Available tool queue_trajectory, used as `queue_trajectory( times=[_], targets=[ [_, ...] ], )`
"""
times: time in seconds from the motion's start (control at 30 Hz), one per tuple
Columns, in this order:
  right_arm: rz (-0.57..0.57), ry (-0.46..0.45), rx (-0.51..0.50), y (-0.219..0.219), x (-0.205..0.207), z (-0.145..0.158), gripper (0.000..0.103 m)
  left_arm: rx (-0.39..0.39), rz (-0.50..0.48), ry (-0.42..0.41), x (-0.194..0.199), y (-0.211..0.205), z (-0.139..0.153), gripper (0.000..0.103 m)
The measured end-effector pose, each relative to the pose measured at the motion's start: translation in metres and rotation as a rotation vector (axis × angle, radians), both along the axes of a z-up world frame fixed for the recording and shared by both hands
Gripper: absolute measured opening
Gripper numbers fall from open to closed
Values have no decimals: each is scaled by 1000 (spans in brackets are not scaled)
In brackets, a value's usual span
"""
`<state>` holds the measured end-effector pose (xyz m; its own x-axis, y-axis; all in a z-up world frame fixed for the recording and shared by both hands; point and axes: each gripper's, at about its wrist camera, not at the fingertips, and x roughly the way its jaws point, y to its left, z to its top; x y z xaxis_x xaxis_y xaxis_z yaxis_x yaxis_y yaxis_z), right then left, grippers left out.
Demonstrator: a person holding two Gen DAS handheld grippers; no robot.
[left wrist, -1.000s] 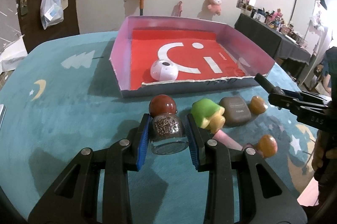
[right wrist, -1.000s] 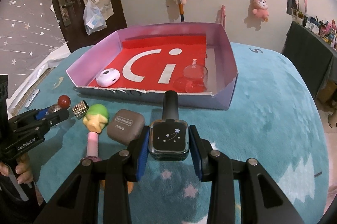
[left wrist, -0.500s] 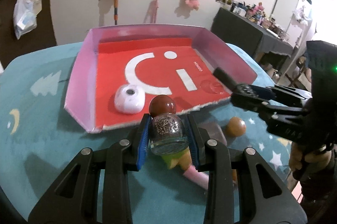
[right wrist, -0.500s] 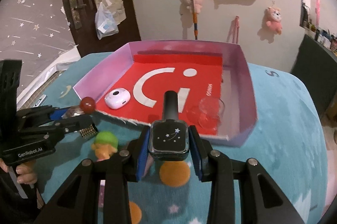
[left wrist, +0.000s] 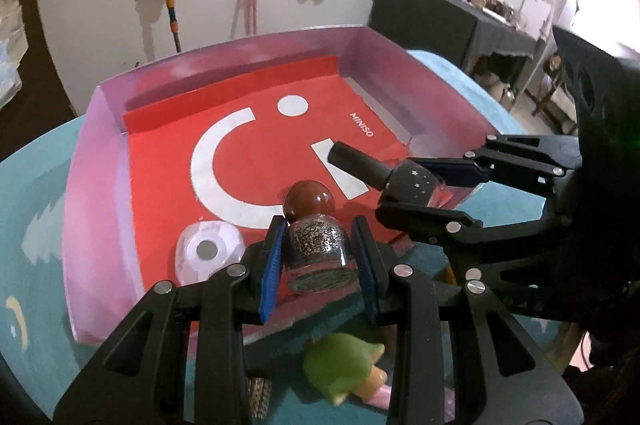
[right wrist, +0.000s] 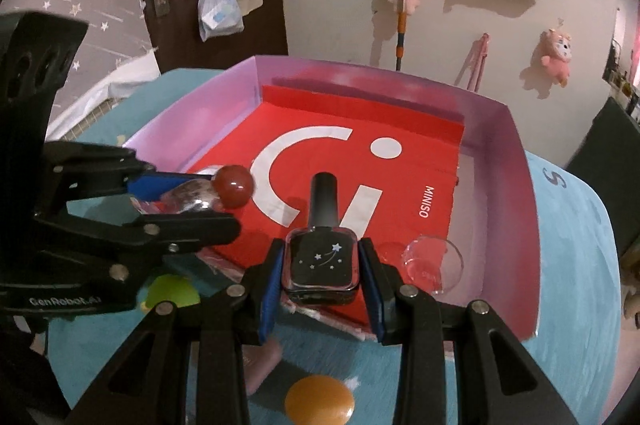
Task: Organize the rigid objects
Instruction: 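Lower both polish bottles into the pink box and open both tools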
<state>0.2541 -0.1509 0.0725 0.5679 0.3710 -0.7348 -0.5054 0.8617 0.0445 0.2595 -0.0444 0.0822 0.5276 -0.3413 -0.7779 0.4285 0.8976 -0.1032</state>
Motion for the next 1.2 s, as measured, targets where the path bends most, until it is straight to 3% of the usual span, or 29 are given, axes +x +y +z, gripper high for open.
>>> queue_trajectory(
  times=[0.8, 1.2],
  targets=[
    [52, 87, -102, 11, 33, -23, 38, 88, -81, 109, 41, -11, -32, 31],
    [57, 112, -114, 14, 39, -28, 38, 104, -82, 91, 40, -14, -35, 31]
  ],
)
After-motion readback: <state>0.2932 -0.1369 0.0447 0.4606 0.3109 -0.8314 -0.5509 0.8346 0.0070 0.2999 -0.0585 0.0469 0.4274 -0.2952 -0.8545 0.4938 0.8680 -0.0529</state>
